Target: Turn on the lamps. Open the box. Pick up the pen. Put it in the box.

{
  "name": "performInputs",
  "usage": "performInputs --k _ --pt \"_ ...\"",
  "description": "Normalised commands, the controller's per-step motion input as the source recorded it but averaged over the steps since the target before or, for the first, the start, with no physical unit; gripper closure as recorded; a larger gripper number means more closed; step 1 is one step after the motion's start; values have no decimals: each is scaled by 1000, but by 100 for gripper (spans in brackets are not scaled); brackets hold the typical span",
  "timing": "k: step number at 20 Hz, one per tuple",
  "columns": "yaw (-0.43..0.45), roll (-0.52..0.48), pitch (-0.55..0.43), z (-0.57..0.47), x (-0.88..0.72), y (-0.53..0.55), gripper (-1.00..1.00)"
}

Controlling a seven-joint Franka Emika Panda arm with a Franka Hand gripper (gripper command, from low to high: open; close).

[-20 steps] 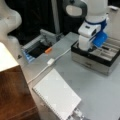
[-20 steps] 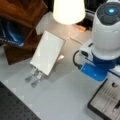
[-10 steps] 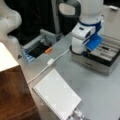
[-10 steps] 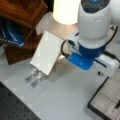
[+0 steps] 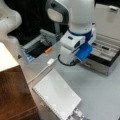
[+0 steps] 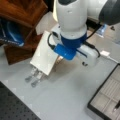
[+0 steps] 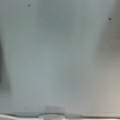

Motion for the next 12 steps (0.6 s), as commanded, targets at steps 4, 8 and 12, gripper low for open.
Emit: performInputs --k 4,8,12 --pt "60 -76 -141 -29 -337 14 -100" --pt "35 -85 -123 -62 -321 7 -100" --pt "17 -99 -106 -109 -255 29 -100"
